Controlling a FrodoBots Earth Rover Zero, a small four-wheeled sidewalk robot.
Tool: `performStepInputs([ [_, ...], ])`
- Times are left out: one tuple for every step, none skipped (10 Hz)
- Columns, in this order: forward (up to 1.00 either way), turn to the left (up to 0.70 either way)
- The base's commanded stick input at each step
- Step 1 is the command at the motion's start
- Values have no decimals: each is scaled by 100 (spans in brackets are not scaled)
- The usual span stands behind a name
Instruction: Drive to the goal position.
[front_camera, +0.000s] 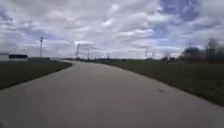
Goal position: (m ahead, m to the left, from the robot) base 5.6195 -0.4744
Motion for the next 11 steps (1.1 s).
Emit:
performStepInputs([
  [100, 0],
  [100, 0],
  [100, 0],
  [100, 0],
  [100, 0],
  [100, 0],
  [100, 0],
  [100, 0],
  [100, 0],
  [100, 0],
  [100, 40],
])
